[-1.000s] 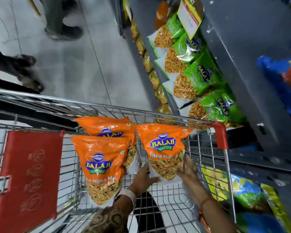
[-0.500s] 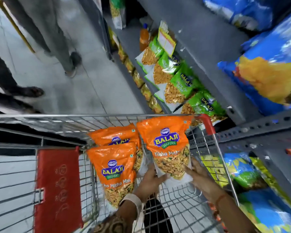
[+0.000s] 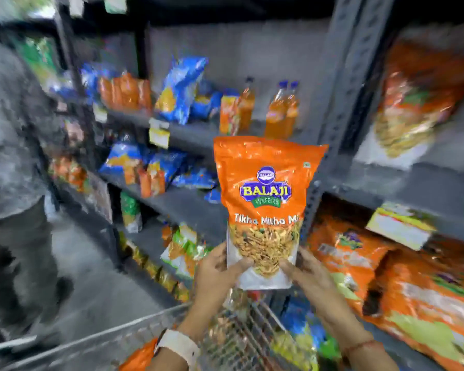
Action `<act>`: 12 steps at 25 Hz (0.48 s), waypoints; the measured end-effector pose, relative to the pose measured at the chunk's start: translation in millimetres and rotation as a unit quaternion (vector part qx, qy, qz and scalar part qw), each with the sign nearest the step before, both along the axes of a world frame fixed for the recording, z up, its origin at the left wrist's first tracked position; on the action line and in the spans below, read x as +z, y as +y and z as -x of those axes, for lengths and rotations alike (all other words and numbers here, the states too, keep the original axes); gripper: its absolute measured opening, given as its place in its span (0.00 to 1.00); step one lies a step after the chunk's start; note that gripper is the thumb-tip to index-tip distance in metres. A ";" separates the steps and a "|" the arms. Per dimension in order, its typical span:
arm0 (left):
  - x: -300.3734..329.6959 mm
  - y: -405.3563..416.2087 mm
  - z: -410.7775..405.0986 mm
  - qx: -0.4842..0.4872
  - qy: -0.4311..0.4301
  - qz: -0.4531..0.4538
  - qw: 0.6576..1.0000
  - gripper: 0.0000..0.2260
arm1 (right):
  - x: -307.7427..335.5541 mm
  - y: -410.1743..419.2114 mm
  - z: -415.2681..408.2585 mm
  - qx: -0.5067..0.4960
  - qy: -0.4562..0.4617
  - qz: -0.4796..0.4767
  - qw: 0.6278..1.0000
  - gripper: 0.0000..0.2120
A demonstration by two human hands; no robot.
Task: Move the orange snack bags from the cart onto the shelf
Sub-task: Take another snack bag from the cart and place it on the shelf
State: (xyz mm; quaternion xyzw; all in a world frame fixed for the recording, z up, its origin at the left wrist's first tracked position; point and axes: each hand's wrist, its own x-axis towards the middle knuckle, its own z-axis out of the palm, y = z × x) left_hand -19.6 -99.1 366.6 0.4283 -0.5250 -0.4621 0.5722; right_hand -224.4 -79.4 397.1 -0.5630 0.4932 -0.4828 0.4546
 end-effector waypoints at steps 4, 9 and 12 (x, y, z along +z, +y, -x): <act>118.5 -0.2 56.0 -0.053 0.010 0.117 0.992 0.22 | 113.8 27.5 51.6 -0.087 0.000 0.122 0.989 0.18; 206.7 -4.9 176.2 -0.146 -0.037 0.211 0.966 0.21 | 192.0 75.2 156.2 -0.224 0.042 0.195 0.954 0.09; 216.0 -13.3 247.2 -0.195 -0.085 0.209 0.955 0.28 | 197.1 94.8 210.9 -0.274 0.065 0.182 0.942 0.14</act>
